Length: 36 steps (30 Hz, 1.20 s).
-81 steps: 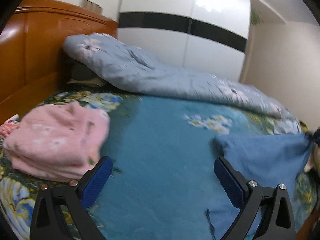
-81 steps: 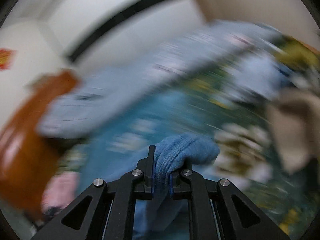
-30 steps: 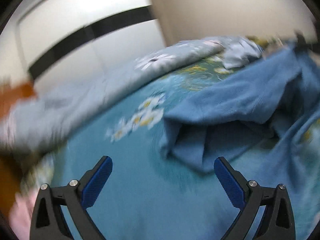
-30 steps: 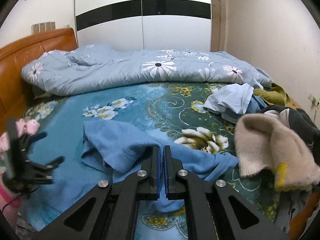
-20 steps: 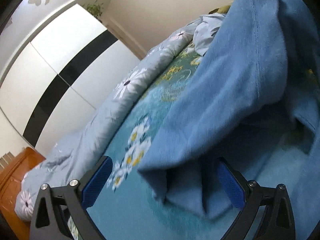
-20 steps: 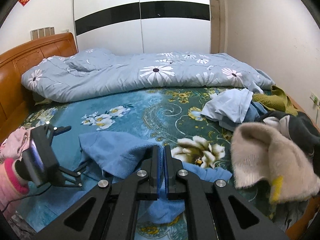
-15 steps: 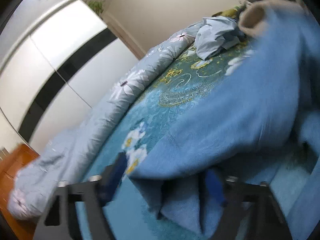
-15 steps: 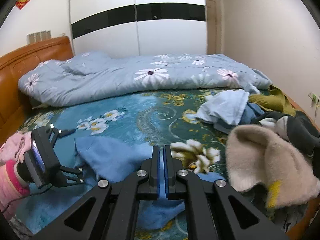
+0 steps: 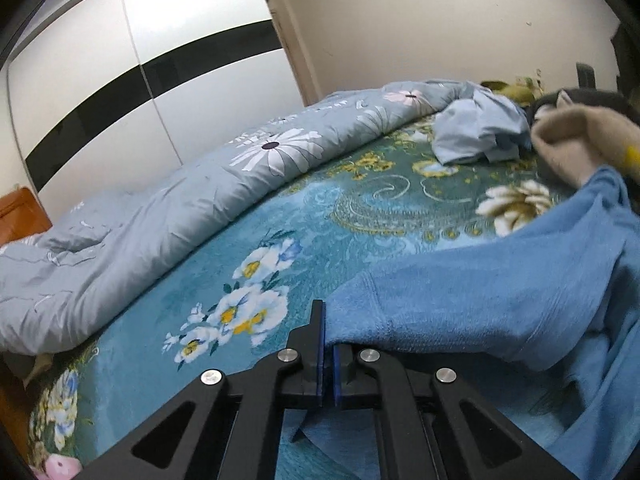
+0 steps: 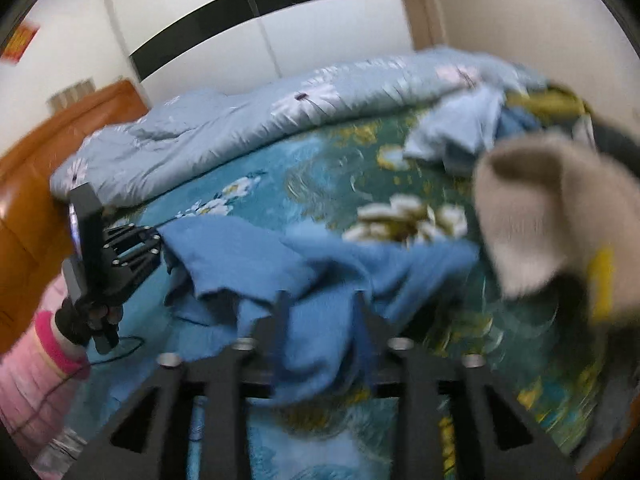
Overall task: Fold clothes
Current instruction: 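Grasp the sweater edge with the left gripper while the right gripper holds another edge, then lift and shake the sweater with both grippers, then lay it on the bed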
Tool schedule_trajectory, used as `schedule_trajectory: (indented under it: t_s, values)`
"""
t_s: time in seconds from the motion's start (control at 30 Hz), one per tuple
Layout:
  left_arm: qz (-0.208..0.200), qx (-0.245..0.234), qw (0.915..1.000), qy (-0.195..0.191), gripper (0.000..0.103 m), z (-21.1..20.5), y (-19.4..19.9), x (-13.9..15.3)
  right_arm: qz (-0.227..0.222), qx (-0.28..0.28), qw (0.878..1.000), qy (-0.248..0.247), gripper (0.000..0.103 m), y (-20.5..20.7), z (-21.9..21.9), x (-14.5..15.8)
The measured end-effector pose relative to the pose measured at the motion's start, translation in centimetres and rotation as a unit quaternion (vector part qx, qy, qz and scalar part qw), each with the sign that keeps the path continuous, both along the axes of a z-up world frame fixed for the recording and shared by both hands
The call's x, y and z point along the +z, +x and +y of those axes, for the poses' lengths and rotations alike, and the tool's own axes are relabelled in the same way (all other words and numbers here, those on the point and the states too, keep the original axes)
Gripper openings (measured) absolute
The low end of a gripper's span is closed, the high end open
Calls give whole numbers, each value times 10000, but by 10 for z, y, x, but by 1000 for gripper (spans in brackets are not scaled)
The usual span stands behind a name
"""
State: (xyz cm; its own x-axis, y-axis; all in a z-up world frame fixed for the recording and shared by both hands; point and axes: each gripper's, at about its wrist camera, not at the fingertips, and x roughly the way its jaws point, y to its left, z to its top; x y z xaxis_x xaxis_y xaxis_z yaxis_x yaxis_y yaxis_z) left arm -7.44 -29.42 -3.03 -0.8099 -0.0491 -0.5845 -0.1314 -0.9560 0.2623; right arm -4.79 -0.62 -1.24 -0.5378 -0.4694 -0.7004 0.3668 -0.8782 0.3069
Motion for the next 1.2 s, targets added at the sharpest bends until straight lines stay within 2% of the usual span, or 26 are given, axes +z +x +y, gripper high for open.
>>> schedule_trajectory:
  t_s: [0.13,0.2,0.23,0.27,0.3,0.33,0.5,0.67,0.83,0.97,1.07,1.2]
  values:
    - [34,116,9999,104,3,-1,6,10,-447,-279,9984,-226,38,-5,7,-29]
    - [54,214,9995,225,3,-4,12,16,-703,-352,9957,-500,37,-7,9,-39]
    - [70,260,9993,270,3,-5,15,19,-811,-374,9935,-705,32,-5,10,-41]
    - [105,325,9989,313,3,-7,19,23,-857,-354,9916,-903,15,-2,10,-41]
    - [150,397,9984,359,3,-9,24,27,-821,-340,9914,-966,5,2,9,-37]
    - [217,467,9979,393,3,-10,29,33,-759,-336,9918,-972,5,7,7,-32]
    - [729,781,9929,518,3,-21,60,83,49,-433,9985,-335,3,29,-3,27]
    - [1350,1064,9839,486,3,-32,98,142,1084,-468,9930,-48,3,46,-9,110]
    - [2024,1306,9695,445,3,-45,155,210,2046,-480,9777,-32,3,74,-18,191]
    - [2600,1306,9564,237,3,-49,216,259,2662,-388,9630,-143,3,108,-21,237]
    - [2943,1307,9467,-9,3,-44,266,282,3086,-236,9504,-292,3,142,-23,263]
    - [3170,1334,9384,-332,3,-44,327,301,3516,119,9352,-410,3,184,-25,280]
